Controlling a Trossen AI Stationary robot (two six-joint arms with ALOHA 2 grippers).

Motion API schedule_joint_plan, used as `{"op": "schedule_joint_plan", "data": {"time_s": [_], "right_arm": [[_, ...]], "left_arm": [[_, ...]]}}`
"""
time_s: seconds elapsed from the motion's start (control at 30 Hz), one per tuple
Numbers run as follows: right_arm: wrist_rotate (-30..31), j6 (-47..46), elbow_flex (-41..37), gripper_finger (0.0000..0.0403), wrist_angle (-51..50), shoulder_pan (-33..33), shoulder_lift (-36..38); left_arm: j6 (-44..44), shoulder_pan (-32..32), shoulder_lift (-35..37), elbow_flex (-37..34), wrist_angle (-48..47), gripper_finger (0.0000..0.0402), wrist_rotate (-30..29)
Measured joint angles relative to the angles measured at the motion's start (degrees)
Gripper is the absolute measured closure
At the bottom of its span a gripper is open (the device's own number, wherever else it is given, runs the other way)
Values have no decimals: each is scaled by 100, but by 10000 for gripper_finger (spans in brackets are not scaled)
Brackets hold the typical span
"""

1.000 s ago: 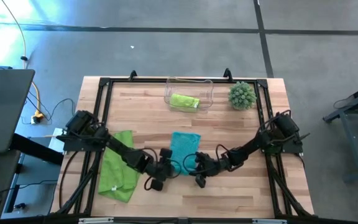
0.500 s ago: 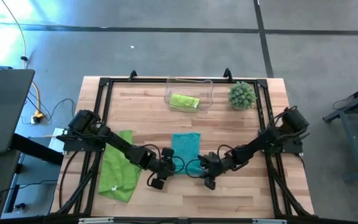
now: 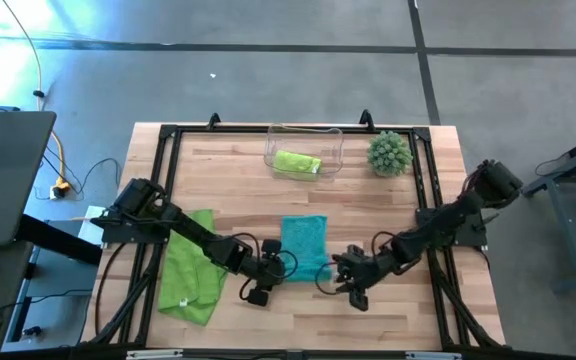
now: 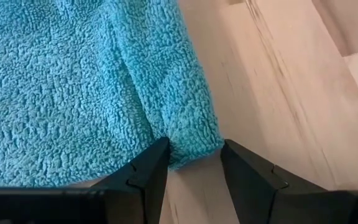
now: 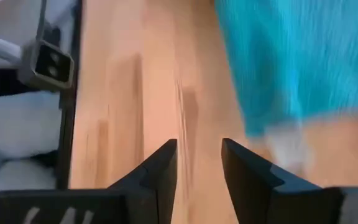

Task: Roll microfiber towels into tight, uniform cylinder then place into a basket
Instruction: Roll the blue microfiber cloth

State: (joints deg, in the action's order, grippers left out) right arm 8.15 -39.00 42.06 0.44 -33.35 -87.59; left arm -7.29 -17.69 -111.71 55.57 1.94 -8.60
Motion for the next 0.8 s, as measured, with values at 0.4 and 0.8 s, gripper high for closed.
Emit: {"op": "schedule_joint_plan", "data": {"time_s": [0.4,0.8], "right_arm": [[1335,2359,17,258,1079,-260,-1083],[1667,2303,24,220,1170,-45,-1656]], "left_arm": [[-102,0,-25,-4,271,259,23],[-315,0,-25,-7,277,259,48]]}}
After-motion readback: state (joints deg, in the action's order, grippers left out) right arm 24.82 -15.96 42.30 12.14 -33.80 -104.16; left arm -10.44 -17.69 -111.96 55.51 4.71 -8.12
